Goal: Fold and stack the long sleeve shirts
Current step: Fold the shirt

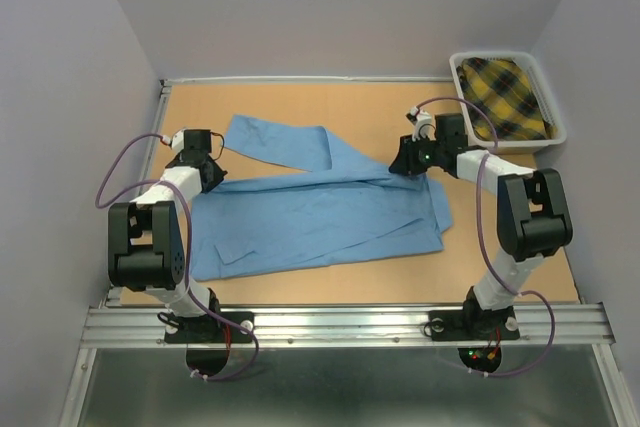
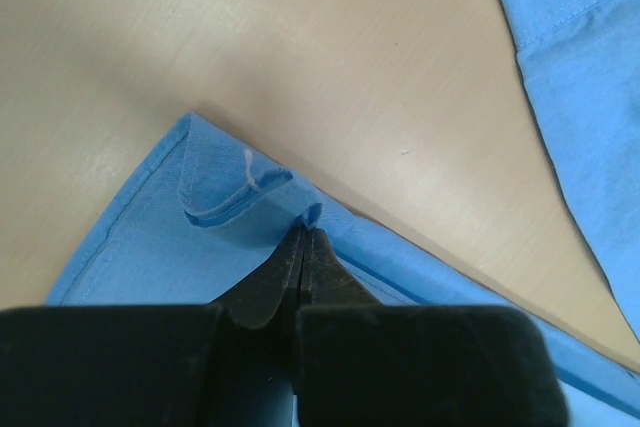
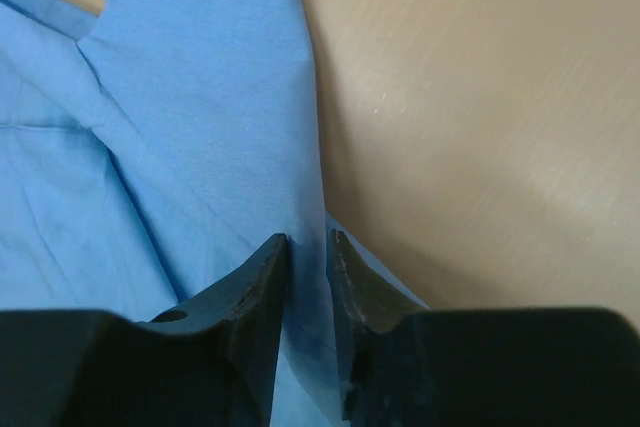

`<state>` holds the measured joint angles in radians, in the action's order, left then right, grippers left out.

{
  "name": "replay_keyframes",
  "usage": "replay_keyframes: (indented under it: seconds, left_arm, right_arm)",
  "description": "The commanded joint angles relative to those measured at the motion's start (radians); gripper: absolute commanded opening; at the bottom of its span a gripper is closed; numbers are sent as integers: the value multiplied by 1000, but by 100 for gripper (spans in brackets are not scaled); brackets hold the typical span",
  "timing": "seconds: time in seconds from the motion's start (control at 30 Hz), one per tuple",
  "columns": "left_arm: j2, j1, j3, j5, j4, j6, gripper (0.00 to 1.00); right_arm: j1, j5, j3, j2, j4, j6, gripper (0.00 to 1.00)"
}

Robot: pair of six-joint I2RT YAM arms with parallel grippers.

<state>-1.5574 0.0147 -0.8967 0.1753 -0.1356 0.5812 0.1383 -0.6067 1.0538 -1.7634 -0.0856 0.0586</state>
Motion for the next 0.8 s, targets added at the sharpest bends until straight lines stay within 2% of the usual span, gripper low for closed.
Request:
replay_keyframes:
  seconds: [0.0,0.1,0.23,0.37,0.43,0.5,0.63,0.77]
  left_arm:
    - [13,13,-41,12,-9,-6,0]
    - [17,14,-56,-3,-9,2,0]
    - [16,13,-74,-19,-12,2,0]
    - [14,13,-87,-31,-13,-1,0]
    - [16,14,-87,-36,-10,-1,0]
    - [16,14,-84,-34,-10,-3,0]
    - [19,13,-76,-33,-13,-3,0]
    - [19,13,-73,-37,-12,-6,0]
  right_arm:
    - [-3,79,46,71,66,-87,39]
    - [0,105,49,142,64,-158,49]
    - [35,113,-7,264,61,-227,50]
    - [110,125,-78,303,67,-264,50]
    - [142,151,-124,305,157,-304,49]
    - [161,105,-195,276,233,-396,49]
    - [181,68,-320,220,498,-525,48]
    - [181,80,-337,145,526,-491,48]
